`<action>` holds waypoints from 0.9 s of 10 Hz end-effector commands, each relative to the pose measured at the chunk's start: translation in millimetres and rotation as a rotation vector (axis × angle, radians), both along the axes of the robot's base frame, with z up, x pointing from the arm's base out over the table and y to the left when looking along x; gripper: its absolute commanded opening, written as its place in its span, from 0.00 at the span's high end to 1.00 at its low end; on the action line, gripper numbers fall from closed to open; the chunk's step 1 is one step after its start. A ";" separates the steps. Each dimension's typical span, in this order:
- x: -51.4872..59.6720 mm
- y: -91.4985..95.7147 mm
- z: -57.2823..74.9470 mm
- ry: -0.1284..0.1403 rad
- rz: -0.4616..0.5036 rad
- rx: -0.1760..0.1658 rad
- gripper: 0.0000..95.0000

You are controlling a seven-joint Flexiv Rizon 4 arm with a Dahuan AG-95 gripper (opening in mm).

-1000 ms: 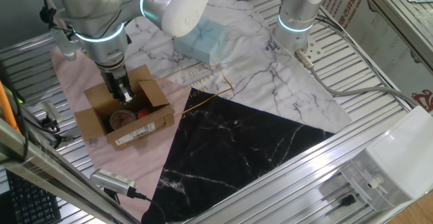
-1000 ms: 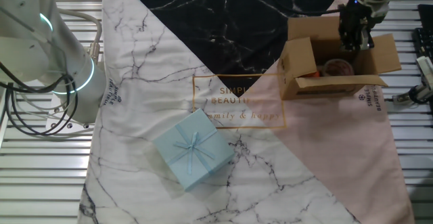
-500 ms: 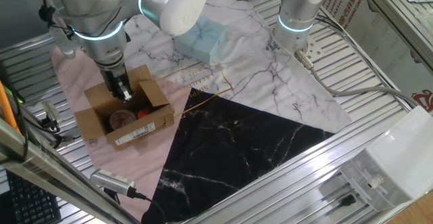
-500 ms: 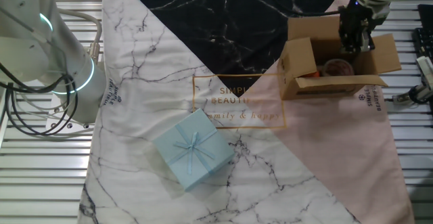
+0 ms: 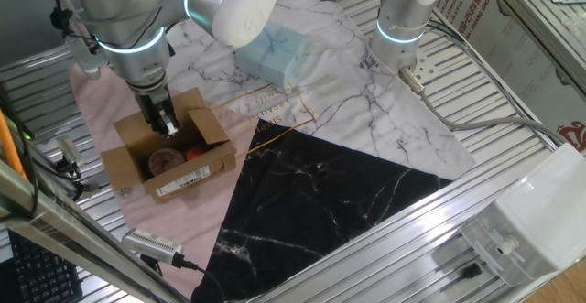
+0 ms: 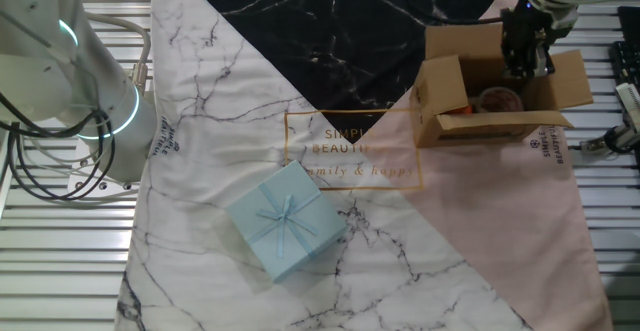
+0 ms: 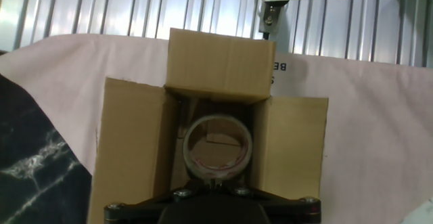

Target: Cover the box

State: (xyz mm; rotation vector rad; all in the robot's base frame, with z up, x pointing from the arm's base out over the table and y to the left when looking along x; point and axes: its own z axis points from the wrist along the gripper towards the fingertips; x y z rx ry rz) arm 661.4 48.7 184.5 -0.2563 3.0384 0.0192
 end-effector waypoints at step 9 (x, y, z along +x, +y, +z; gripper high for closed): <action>-2.0 -0.8 -0.6 -0.195 -0.055 -0.001 1.00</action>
